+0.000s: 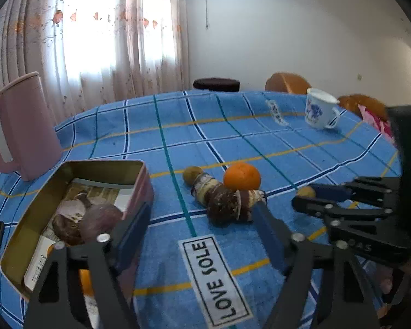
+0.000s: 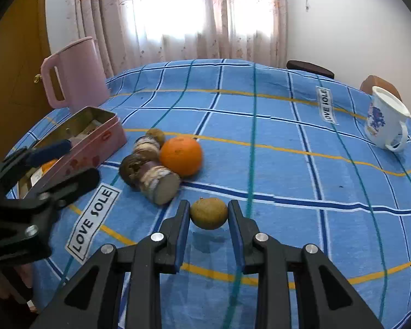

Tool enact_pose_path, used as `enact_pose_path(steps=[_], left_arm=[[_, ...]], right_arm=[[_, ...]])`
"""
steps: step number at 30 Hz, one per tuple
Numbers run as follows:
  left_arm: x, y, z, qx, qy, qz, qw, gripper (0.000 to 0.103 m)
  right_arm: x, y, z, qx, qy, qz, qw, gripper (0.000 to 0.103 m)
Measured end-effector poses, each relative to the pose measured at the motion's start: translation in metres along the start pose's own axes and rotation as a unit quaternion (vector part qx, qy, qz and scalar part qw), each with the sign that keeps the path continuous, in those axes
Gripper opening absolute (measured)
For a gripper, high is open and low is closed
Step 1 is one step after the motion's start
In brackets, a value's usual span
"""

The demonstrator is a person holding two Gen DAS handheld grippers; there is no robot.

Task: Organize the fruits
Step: 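Grasp the kiwi with the right tool, then grasp the wrapped brown cylinder with the left tool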

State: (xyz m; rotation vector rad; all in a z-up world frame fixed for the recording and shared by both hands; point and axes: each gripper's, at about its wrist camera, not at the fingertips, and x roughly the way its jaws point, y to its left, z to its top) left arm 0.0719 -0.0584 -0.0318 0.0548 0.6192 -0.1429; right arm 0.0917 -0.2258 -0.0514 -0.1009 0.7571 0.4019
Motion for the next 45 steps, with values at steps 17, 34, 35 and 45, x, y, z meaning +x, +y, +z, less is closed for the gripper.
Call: enact_pose_path(steps=[17, 34, 35, 45], left_arm=[[0.027, -0.043, 0.004, 0.013, 0.062, -0.099, 0.9931, 0.054], [0.042, -0.047, 0.018, 0.031, 0.057, -0.059, 0.9961, 0.045], [0.043, -0.048, 0.019, 0.032, 0.057, -0.058, 0.9962, 0.045], [0.045, -0.058, 0.017, 0.06, 0.066, -0.051, 0.9947, 0.043]], right_arm=[[-0.014, -0.028, -0.005, 0.021, -0.023, -0.013, 0.999, 0.03], [-0.017, -0.031, -0.005, 0.03, -0.029, -0.015, 0.999, 0.03], [-0.018, -0.031, -0.005, 0.03, -0.03, -0.015, 0.999, 0.03], [-0.021, -0.033, -0.006, 0.036, -0.038, -0.02, 0.998, 0.03]])
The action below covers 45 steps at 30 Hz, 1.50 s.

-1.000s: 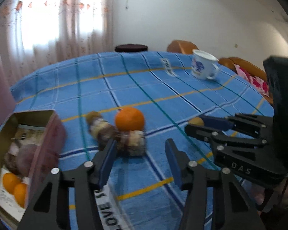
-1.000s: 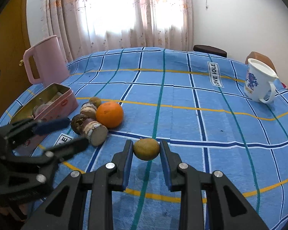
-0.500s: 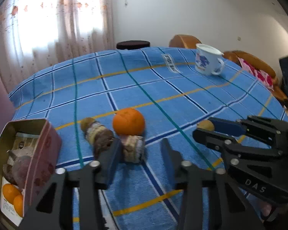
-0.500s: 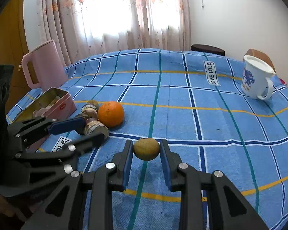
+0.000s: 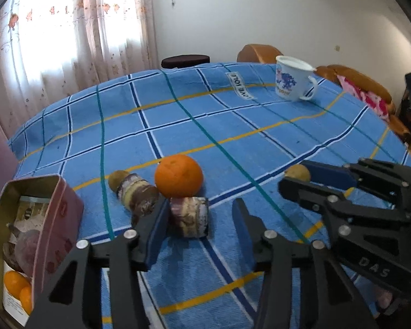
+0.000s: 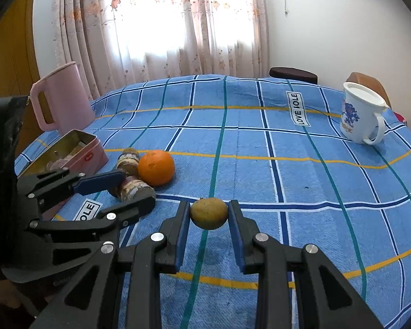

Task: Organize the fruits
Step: 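Grasp the wrapped brown cylinder with the left tool, then carry the wrapped cylinder and kiwi over the tin box with both tools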

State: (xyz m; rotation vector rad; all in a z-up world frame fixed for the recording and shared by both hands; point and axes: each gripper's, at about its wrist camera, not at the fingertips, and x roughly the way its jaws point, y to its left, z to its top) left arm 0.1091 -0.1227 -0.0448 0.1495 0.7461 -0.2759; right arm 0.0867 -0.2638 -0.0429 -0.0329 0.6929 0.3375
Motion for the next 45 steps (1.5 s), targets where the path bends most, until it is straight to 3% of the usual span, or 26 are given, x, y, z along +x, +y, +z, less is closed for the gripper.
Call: enact_pose_path(steps=[4, 5, 11, 18, 30, 45], left_arm=[[0.007, -0.006, 0.005, 0.014, 0.005, 0.018, 0.9997, 0.039], [0.007, -0.007, 0.004, 0.017, 0.005, 0.027, 0.9995, 0.03], [-0.003, -0.002, -0.002, -0.002, -0.002, -0.009, 1.0, 0.03], [-0.021, -0.003, -0.006, -0.006, -0.04, -0.017, 0.999, 0.03], [-0.045, 0.001, -0.011, -0.016, -0.101, -0.007, 0.9947, 0.03], [-0.061, 0.002, -0.018, -0.021, -0.142, 0.01, 0.9895, 0.03]], right_arm=[[-0.001, 0.002, 0.0, -0.004, -0.003, -0.005, 1.0, 0.03], [-0.002, 0.001, 0.0, -0.003, -0.005, -0.005, 1.0, 0.03], [-0.006, 0.0, -0.001, 0.0, -0.015, -0.004, 1.0, 0.03], [-0.014, 0.0, -0.001, 0.0, -0.037, 0.003, 0.999, 0.03], [-0.029, 0.004, -0.003, -0.012, -0.079, 0.01, 0.997, 0.03], [-0.046, 0.01, -0.008, -0.03, -0.129, 0.012, 0.991, 0.03]])
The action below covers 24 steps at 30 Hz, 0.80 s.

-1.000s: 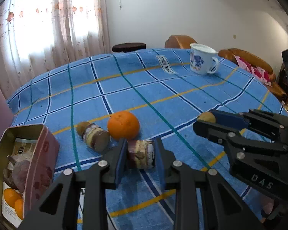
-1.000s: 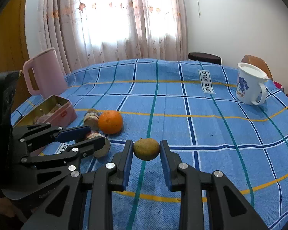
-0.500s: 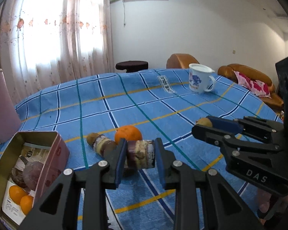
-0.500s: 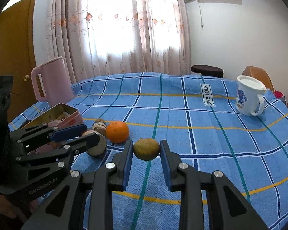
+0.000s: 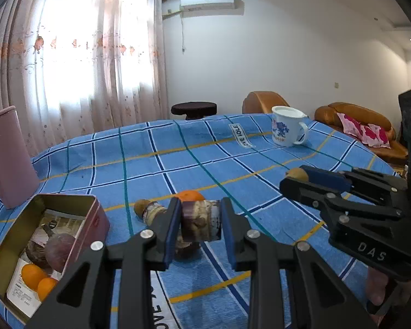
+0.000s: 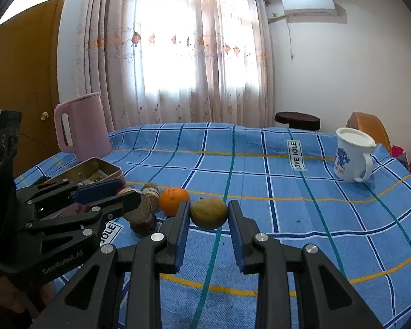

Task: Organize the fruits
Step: 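Carry the wrapped cylinder and kiwi over the tin box with both tools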

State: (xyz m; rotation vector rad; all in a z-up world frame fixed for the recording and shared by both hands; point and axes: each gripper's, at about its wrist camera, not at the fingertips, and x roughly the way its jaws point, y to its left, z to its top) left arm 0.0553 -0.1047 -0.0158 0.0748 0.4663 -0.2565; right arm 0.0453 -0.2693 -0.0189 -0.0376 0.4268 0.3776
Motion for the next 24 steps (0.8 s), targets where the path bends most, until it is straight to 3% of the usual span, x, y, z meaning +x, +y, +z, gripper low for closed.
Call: enact_pose_path(steps=[24], left_arm=[[-0.023, -0.001, -0.006, 0.006, -0.048, 0.025, 0.9985, 0.03]], right_arm=[[-0.02, 0.01, -0.002, -0.023, -0.054, -0.006, 0.998, 0.03]])
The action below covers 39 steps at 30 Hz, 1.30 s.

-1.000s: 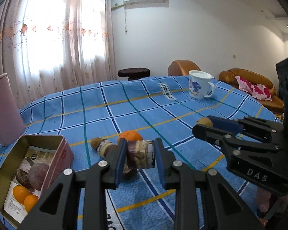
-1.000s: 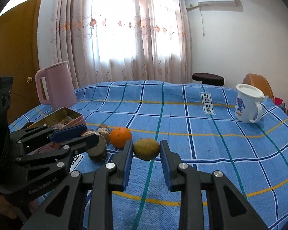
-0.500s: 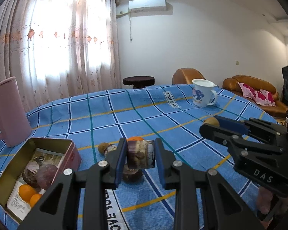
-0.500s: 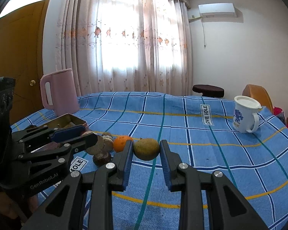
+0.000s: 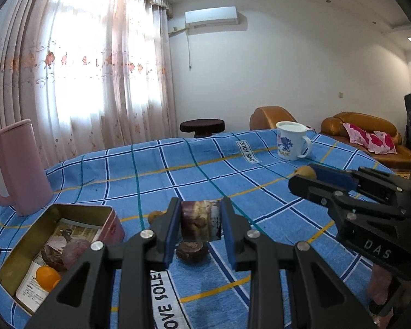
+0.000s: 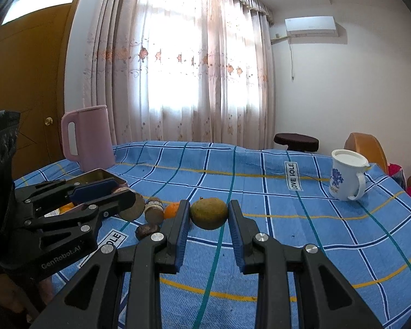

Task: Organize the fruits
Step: 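Carry the wrapped cylinder and kiwi over the tin box with both tools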

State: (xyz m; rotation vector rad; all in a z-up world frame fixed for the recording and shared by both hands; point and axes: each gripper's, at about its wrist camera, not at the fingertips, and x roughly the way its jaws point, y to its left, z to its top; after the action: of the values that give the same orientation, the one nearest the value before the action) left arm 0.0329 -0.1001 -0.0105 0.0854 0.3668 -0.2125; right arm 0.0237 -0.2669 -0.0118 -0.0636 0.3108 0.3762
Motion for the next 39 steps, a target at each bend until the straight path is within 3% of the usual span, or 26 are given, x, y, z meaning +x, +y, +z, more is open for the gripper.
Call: enact_pose_path(steps=[12, 24, 39], left_arm=[[-0.012, 0.029, 0.002, -0.025, -0.001, 0.014, 0.9996, 0.03], [-0.029, 0.087, 0.0, -0.069, -0.003, 0.052, 0.9962, 0.03], [-0.046, 0.191, -0.017, -0.139, 0.013, 0.13, 0.9816, 0.03]], right_arm=[[0.017, 0.026, 0.017, -0.021, 0.003, 0.026, 0.999, 0.03], [0.046, 0.079, 0.048, -0.051, 0.008, 0.079, 0.996, 0.03], [0.104, 0.155, 0.06, -0.071, 0.054, 0.154, 0.984, 0.03]])
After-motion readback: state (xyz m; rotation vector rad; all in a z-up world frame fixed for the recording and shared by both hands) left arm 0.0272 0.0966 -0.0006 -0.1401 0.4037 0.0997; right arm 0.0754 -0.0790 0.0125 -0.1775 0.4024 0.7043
